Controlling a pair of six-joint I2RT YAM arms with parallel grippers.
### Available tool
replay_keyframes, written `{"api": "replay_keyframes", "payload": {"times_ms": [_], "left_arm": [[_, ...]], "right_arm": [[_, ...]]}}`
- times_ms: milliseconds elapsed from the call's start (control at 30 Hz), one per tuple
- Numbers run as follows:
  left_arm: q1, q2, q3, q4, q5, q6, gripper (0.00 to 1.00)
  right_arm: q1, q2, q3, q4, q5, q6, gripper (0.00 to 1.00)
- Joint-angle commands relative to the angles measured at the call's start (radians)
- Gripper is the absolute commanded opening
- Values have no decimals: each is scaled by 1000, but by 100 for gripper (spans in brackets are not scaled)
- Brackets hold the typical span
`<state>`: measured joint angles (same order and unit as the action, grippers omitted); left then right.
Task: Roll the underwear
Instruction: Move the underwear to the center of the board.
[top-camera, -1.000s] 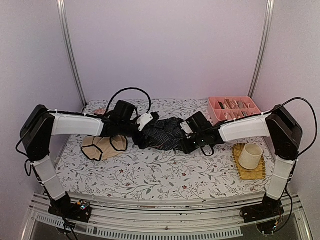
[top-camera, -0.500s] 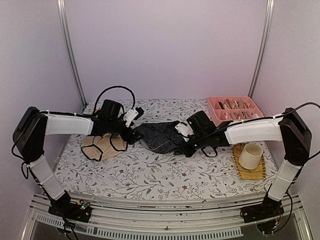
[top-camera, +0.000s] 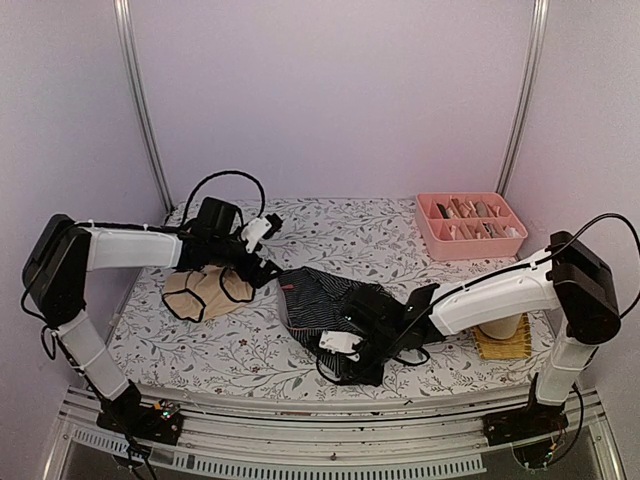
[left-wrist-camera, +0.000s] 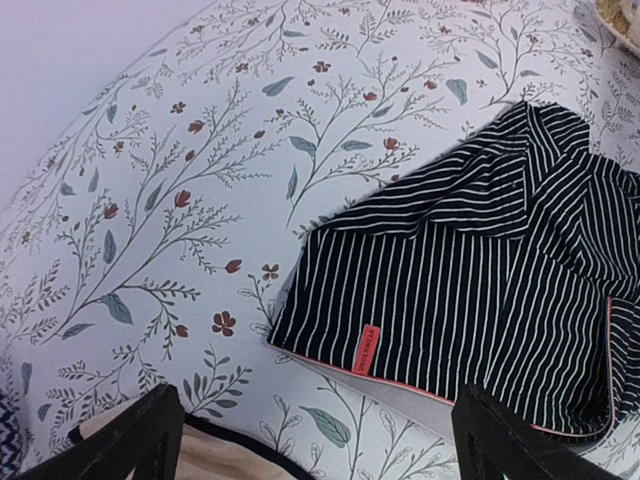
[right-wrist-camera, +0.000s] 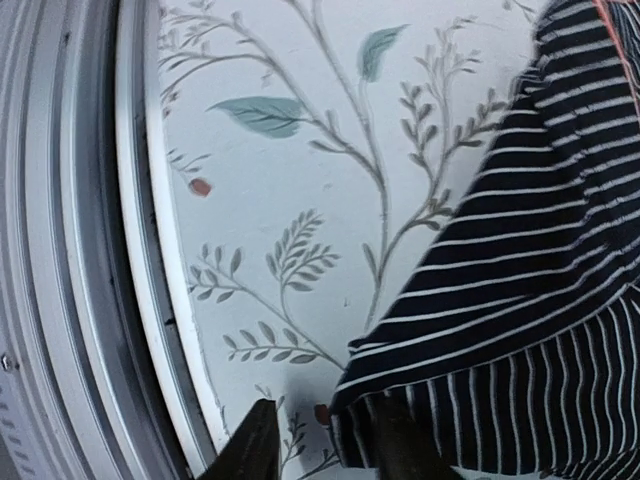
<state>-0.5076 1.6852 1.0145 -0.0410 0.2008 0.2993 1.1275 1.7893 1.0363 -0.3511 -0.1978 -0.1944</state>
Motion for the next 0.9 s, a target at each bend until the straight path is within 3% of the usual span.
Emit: {"api": "replay_keyframes", "payload": {"times_ms": [0,167,300,467,667,867], "left_arm": [[0,63,71,-54,-6,-15,97],[-21,141,162,-85,-54,-27,98],[-31,209,227,-122,-58,-18,98],[-16,270,285,-165,-31,-42,98],[-2,324,309,-178,-14,-49,94],[38,348,319,-191,1,-38,92]], "right_arm": [[14,-43,6,-25,-40,-9,49],[7,-150,15,1,28,-10,72],[-40,-183,35,39,158,1,78],[-143,-90,112,78,324,31,75],[-151,116,285,95,425,-89,71],[-160,277,416,92,510,-159,60]]}}
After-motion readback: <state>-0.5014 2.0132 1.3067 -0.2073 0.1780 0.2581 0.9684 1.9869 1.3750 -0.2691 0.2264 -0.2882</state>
